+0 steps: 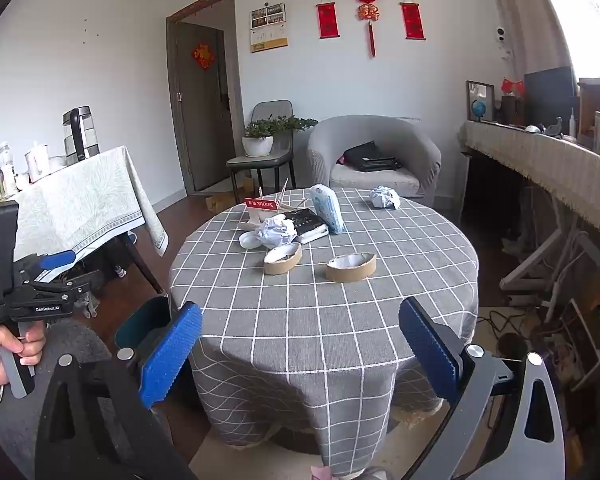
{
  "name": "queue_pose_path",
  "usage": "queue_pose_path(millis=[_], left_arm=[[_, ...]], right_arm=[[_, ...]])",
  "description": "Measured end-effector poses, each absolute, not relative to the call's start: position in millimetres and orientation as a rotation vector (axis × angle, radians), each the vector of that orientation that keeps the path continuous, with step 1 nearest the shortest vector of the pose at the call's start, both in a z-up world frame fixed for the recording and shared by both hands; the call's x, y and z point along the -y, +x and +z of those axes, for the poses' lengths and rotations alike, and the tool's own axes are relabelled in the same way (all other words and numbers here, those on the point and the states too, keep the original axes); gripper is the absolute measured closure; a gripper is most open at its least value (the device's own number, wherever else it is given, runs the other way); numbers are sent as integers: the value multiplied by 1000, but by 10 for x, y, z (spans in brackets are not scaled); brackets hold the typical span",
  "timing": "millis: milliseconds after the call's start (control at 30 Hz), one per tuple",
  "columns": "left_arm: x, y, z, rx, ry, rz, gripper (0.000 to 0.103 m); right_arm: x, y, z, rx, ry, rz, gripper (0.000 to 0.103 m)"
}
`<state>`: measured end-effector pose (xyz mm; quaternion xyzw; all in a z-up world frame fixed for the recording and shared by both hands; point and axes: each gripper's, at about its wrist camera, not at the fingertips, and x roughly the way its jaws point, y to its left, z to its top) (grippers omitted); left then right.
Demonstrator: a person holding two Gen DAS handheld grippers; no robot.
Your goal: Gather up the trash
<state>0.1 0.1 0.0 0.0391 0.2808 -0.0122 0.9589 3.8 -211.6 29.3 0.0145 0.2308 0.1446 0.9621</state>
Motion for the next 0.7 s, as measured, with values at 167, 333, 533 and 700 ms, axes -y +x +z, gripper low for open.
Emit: queue_pose_path(millis=[167,333,533,700], left_arm=[[-1,-3,6,-569,82,-24,3],[-2,-2,2,-568,82,-24,3],[-6,3,-1,-568,80,-22,3],[-12,5,-2,-569,79,-23,3]], right_arm=[[2114,43,291,-476,33,294,3],[2114,42,276,-474,37,296,3],[2090,52,282,-478,28,295,3],[2089,46,280,-479,26,294,3]])
